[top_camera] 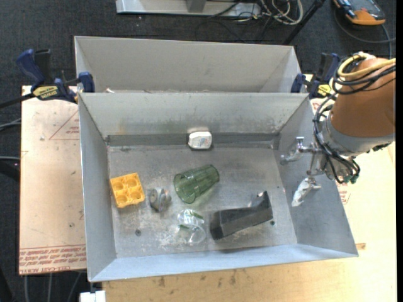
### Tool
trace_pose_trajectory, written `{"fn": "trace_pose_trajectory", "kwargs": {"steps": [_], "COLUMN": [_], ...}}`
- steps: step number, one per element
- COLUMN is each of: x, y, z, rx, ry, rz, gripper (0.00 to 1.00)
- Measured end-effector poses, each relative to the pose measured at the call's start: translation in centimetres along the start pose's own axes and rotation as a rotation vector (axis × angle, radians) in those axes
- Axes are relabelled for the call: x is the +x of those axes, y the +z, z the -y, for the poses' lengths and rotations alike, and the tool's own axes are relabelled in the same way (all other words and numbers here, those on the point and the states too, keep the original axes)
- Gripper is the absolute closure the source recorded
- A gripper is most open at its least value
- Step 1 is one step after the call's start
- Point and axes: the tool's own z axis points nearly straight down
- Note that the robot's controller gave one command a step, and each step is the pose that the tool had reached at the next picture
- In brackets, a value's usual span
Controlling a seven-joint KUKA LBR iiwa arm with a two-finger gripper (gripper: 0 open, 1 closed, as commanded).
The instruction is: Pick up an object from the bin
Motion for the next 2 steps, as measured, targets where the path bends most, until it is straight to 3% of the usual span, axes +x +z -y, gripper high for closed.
{"fn": "trace_pose_trajectory", "kwargs": {"steps": [1, 2], "x": [2.0, 2.1], "y": [6.7, 9.9], "z": [-1.7, -5.5], "rx": [-0.001, 0.009], "ry": [0.02, -0.354], "rz": [-0.003, -0.014], "gripper": [0.0, 1.0]}}
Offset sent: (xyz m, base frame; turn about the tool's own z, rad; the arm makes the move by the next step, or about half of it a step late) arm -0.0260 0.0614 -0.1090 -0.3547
